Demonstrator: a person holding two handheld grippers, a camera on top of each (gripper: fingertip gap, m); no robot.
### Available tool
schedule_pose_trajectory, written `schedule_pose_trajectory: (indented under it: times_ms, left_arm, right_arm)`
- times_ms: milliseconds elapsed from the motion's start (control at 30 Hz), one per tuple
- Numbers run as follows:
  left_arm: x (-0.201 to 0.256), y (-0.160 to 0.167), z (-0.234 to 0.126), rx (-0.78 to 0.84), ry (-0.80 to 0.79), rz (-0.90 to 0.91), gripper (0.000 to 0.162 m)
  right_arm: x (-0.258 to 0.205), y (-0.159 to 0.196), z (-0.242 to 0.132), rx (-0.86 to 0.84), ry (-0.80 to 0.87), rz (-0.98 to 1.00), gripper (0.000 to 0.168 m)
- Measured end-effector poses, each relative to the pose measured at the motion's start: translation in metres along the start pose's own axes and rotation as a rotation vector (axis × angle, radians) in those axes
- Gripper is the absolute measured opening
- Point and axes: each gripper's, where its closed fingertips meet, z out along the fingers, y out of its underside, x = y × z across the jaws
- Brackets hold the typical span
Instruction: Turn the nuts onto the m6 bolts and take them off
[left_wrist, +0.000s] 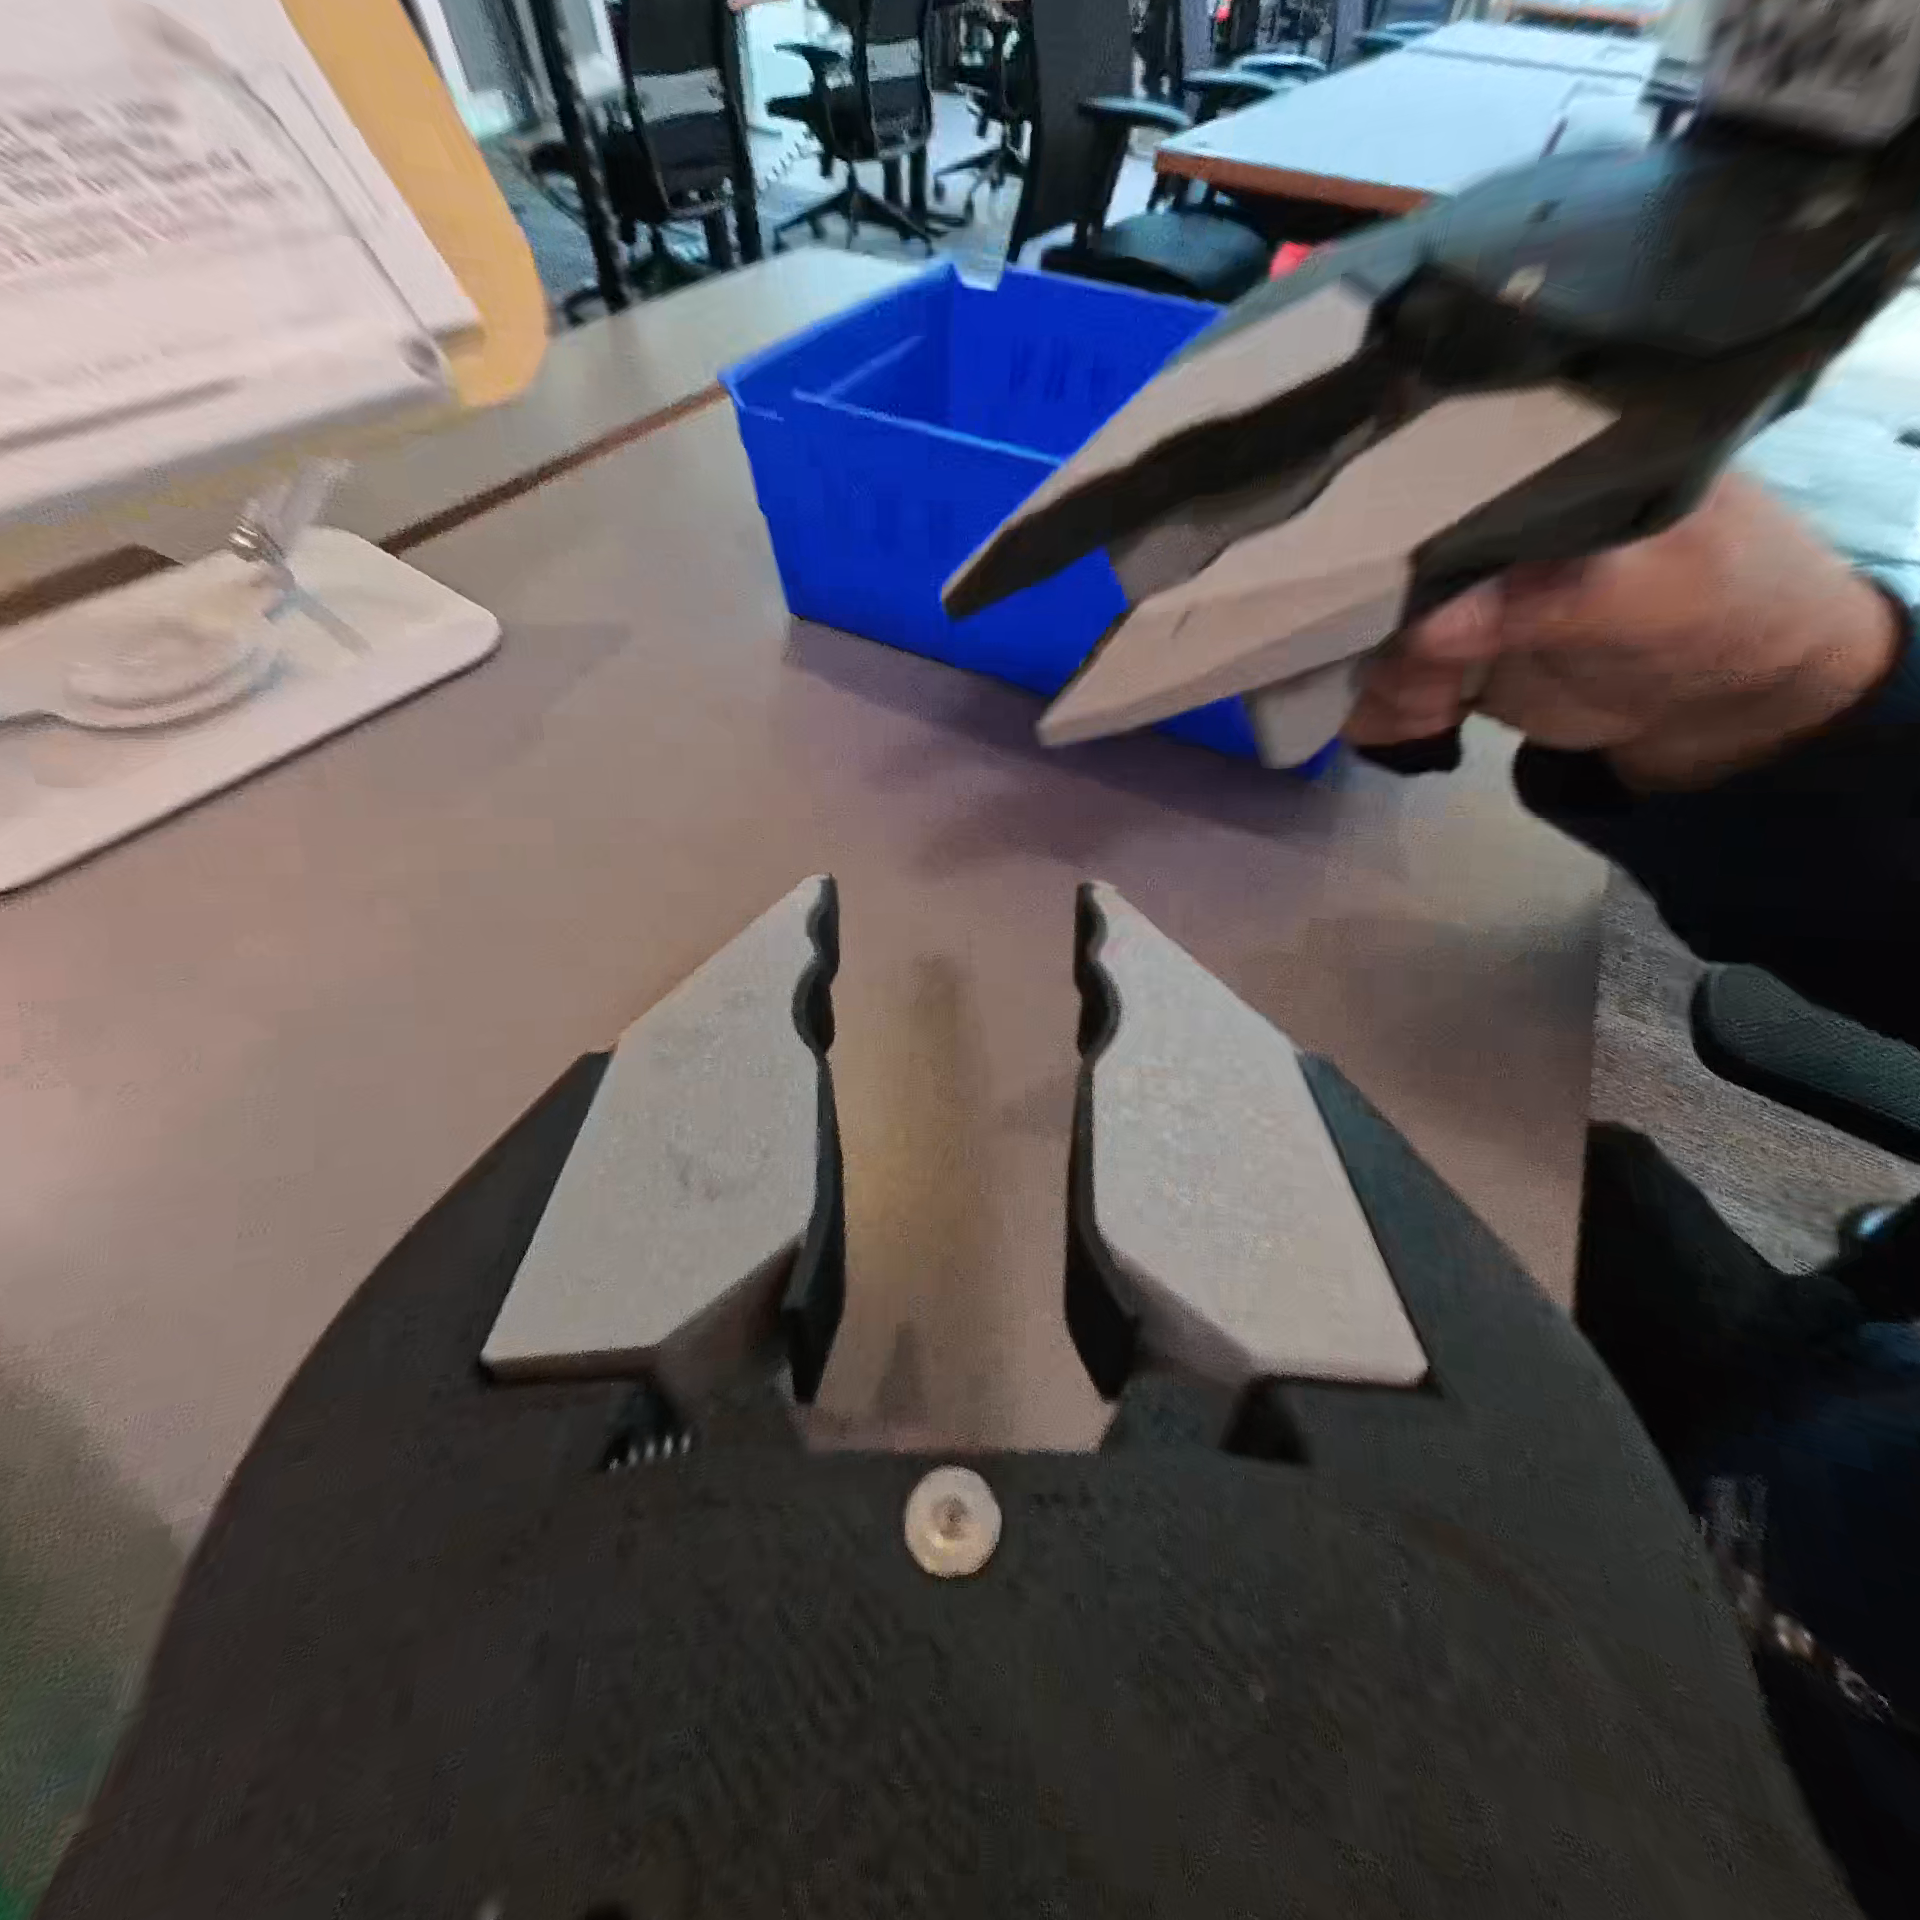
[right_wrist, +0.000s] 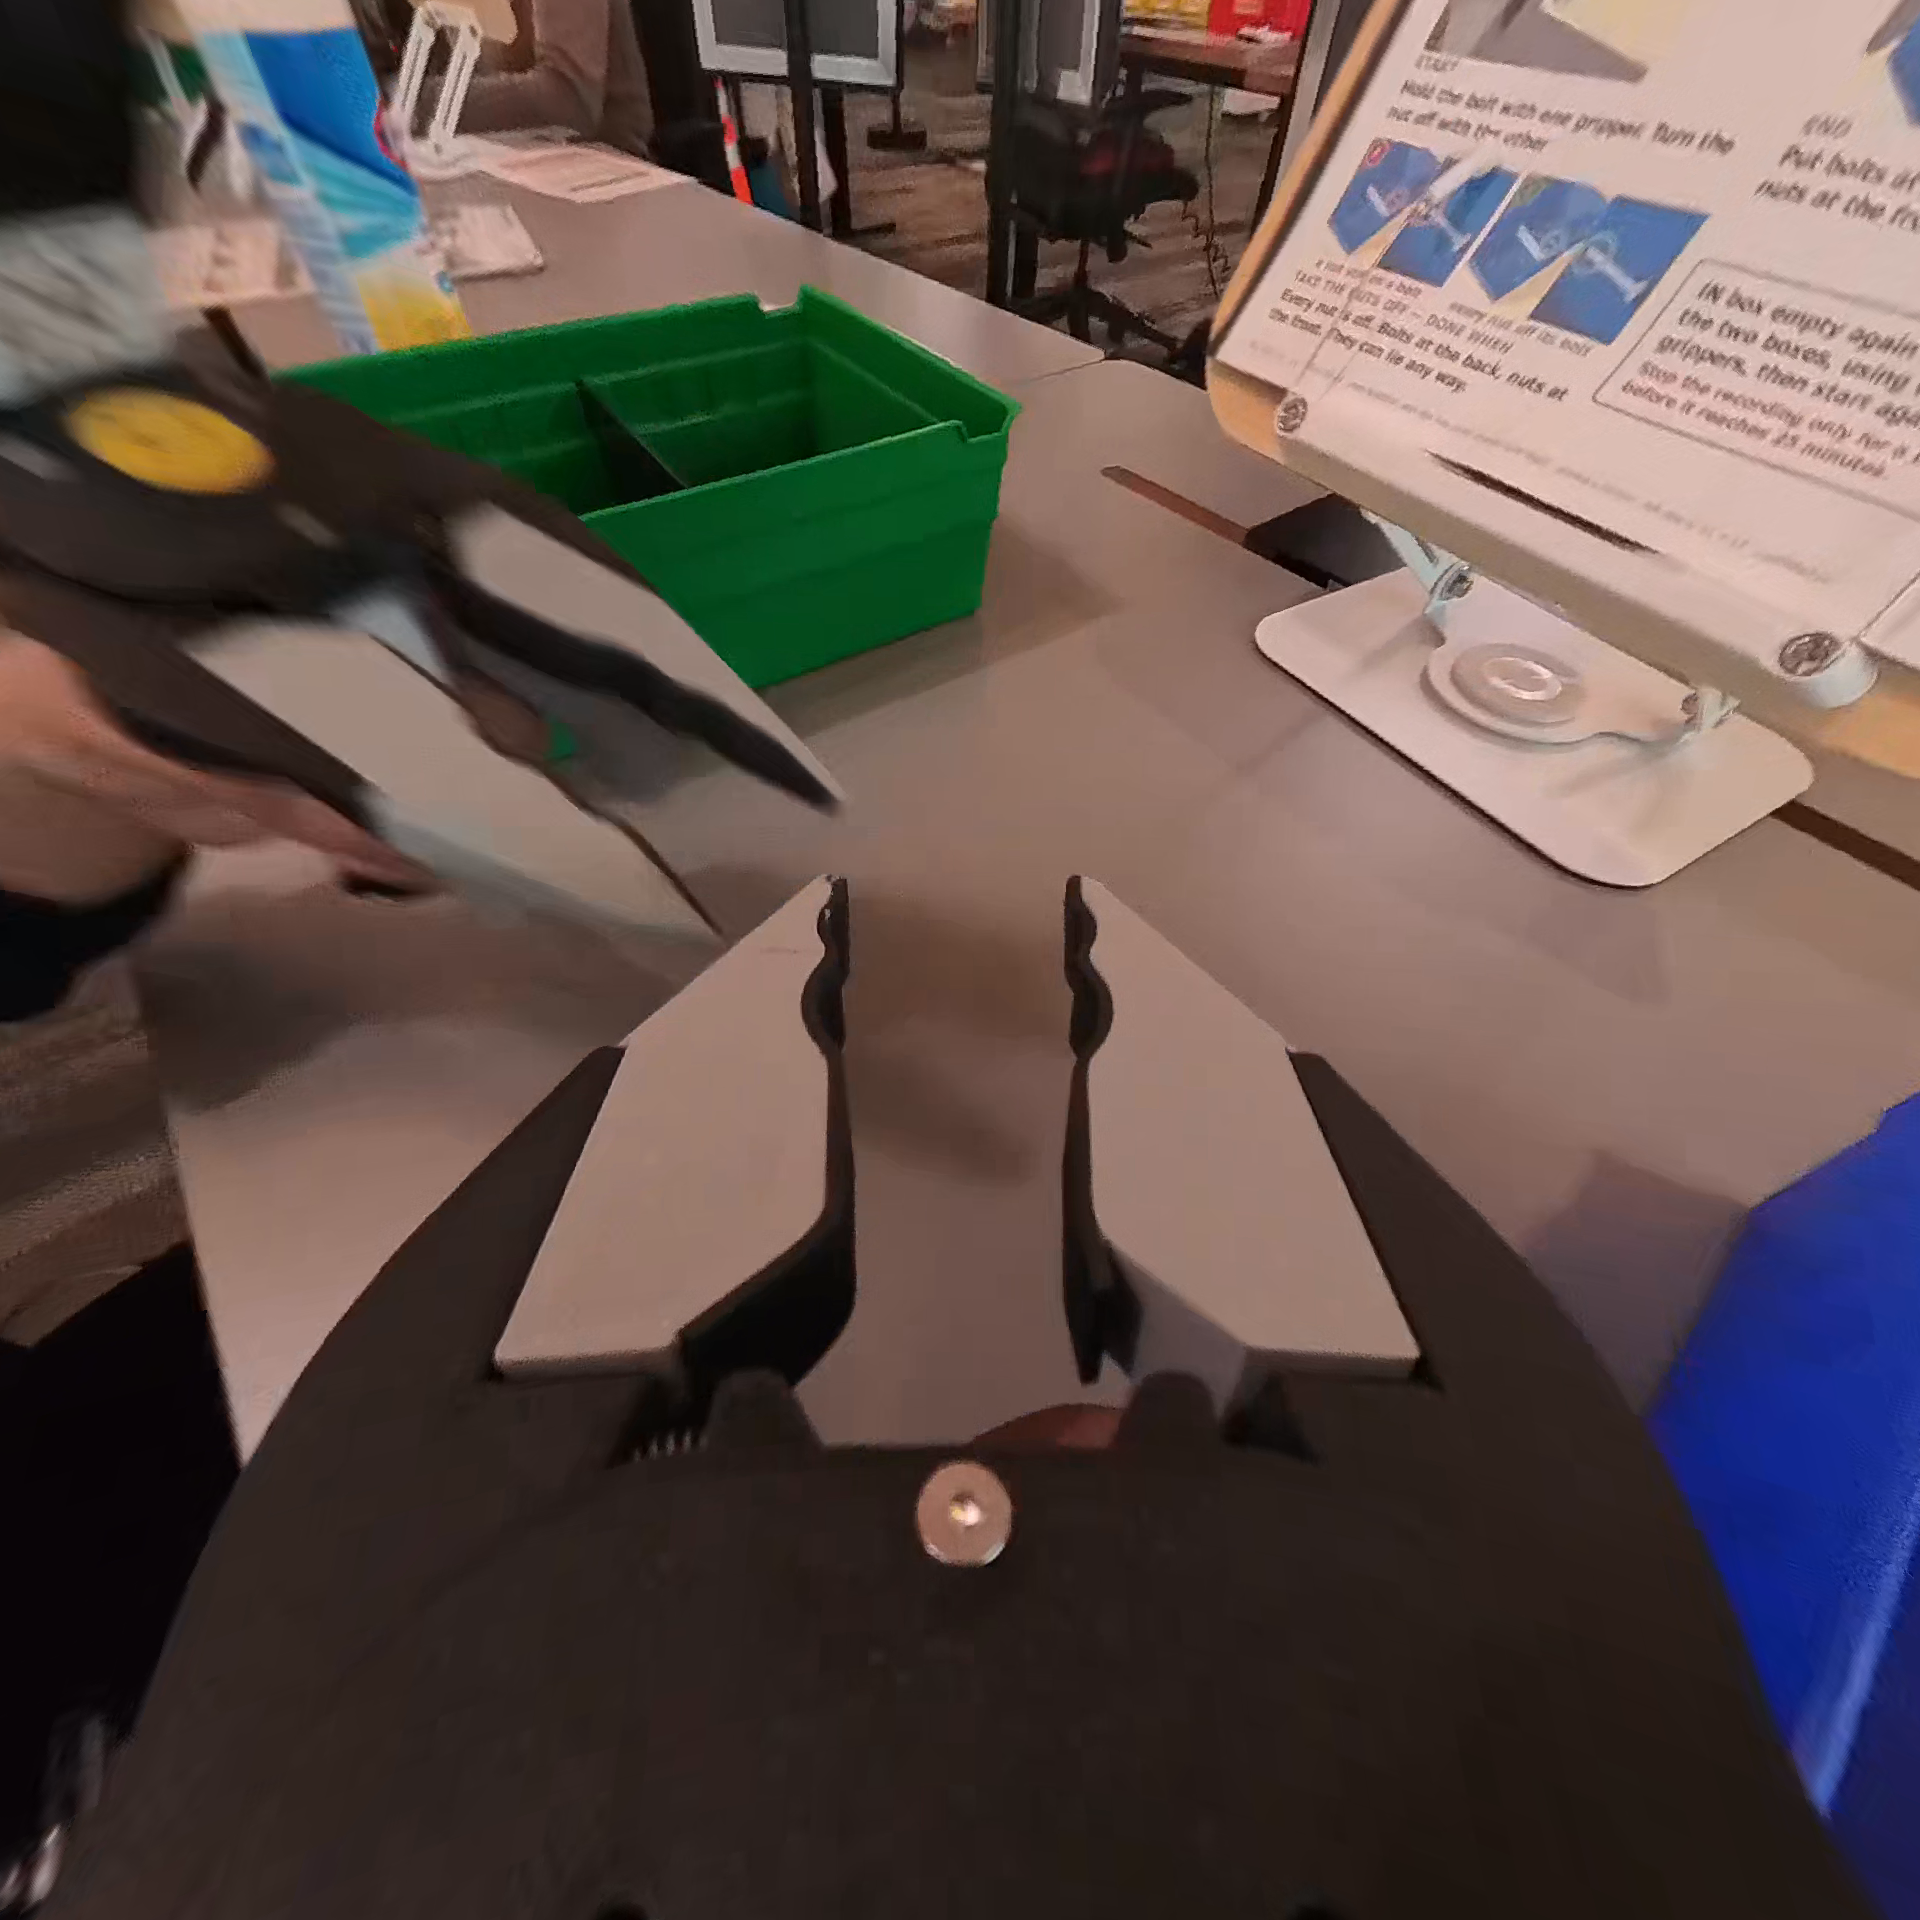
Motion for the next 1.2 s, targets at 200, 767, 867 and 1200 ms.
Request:
schedule_pose_trajectory:
  times_ms: [200,767,867,1200]
  left_arm:
    - [-0.106,-0.073,-0.144,0.016,-0.353,0.105,0.026]
    - [-0.323,0.133,-0.115,-0.987,-0.105,0.307,0.027]
    - [-0.328,0.134,-0.113,-1.020,-0.081,0.382,0.011]
    - [-0.300,0.137,-0.123,-1.063,0.046,0.374,0.031]
  right_arm:
    - [0.018,0.028,0.020,0.057,0.007,0.022,0.035]
    - [0.002,0.058,0.035,-0.032,-0.122,0.067,0.031]
    - [-0.002,0.059,0.036,-0.040,-0.157,0.092,0.031]
    - [-0.007,0.064,0.039,-0.060,-0.185,0.100,0.030]
